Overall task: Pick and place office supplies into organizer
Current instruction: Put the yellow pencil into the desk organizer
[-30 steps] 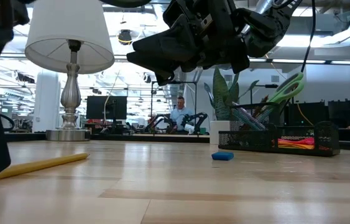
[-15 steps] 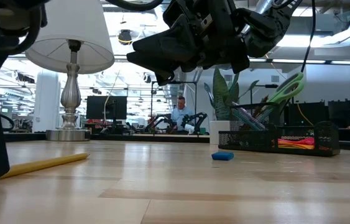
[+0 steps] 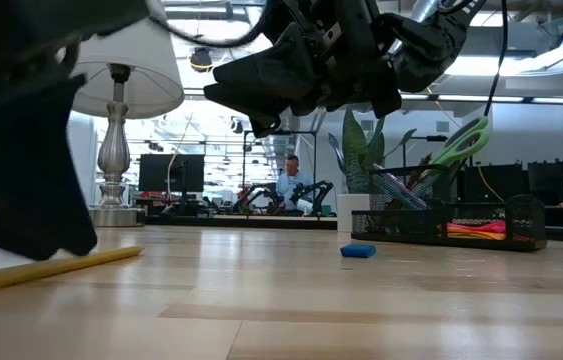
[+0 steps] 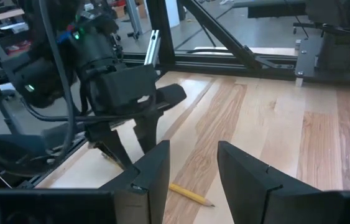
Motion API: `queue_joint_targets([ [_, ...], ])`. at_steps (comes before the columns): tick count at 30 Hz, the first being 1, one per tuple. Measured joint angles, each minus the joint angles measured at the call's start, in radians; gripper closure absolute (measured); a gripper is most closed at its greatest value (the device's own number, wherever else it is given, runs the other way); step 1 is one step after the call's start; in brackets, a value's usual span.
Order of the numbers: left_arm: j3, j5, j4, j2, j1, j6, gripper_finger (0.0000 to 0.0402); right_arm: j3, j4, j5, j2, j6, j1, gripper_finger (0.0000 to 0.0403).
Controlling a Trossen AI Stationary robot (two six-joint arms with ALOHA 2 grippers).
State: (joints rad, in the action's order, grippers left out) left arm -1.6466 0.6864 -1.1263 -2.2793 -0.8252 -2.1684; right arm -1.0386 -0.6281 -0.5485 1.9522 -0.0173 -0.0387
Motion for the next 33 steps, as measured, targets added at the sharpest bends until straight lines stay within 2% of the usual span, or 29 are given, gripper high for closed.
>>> queue_joint_targets([
  [8,-0.009,0.088,0.013,-0.114,-0.024,-0.086,0.0285,0.0,0.007,0.0,0.0,0.001,0.0,0.0276],
  [23,-0.008,0.11,0.001,-0.12,-0.032,-0.07,0.0289,0.0,0.007,0.0,0.0,0.001,0.0,0.0276],
  [26,-0.01,0.062,-0.014,-0.117,-0.027,-0.011,0.0311,0.0,0.007,0.0,0.0,0.0,0.0,0.0276],
  [33,-0.01,0.054,-0.108,-0.12,-0.04,0.004,0.039,0.0,0.007,0.0,0.0,0.0,0.0,0.0276],
])
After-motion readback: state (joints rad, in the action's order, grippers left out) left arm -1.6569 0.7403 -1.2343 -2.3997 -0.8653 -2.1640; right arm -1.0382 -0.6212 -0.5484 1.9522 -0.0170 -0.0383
